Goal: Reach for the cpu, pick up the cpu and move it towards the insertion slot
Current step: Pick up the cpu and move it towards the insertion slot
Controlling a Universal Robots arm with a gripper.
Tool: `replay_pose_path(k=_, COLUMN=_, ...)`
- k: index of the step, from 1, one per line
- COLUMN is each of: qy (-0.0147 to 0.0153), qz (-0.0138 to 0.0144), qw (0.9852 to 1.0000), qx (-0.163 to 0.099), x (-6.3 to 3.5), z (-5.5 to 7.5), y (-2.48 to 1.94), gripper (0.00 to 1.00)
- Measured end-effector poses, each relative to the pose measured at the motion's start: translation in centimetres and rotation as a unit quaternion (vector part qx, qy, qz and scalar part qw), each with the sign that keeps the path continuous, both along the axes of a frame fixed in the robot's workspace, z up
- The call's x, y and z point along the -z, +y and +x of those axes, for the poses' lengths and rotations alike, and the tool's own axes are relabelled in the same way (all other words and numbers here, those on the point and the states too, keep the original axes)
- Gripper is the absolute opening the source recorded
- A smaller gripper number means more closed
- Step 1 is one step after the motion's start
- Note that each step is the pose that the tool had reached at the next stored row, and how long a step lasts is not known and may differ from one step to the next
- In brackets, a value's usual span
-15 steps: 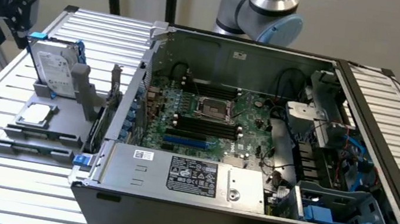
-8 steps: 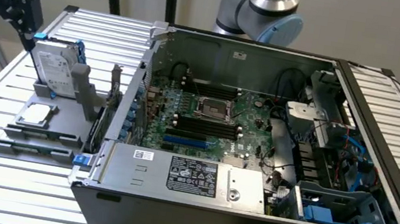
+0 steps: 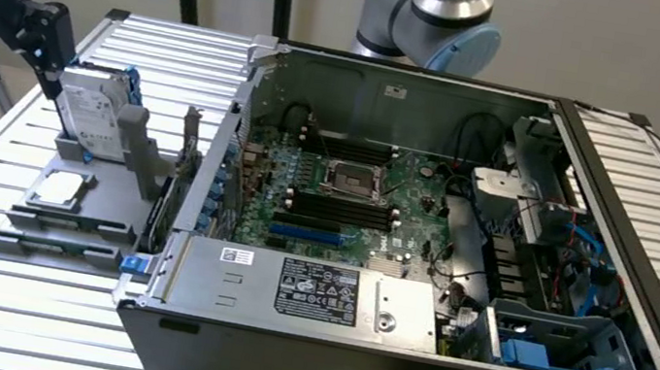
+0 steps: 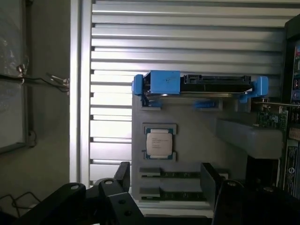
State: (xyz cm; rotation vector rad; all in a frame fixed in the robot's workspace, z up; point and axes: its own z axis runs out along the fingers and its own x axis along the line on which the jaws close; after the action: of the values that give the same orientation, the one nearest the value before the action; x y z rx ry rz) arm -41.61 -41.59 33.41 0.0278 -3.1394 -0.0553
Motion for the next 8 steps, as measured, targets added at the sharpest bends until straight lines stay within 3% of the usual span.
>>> replay_pose_path(k=8, qy=0.0000, qz=0.0000, qw=1.0000, qx=0.000, x=1.45, z=0.2, y=-0.24, gripper=0.71)
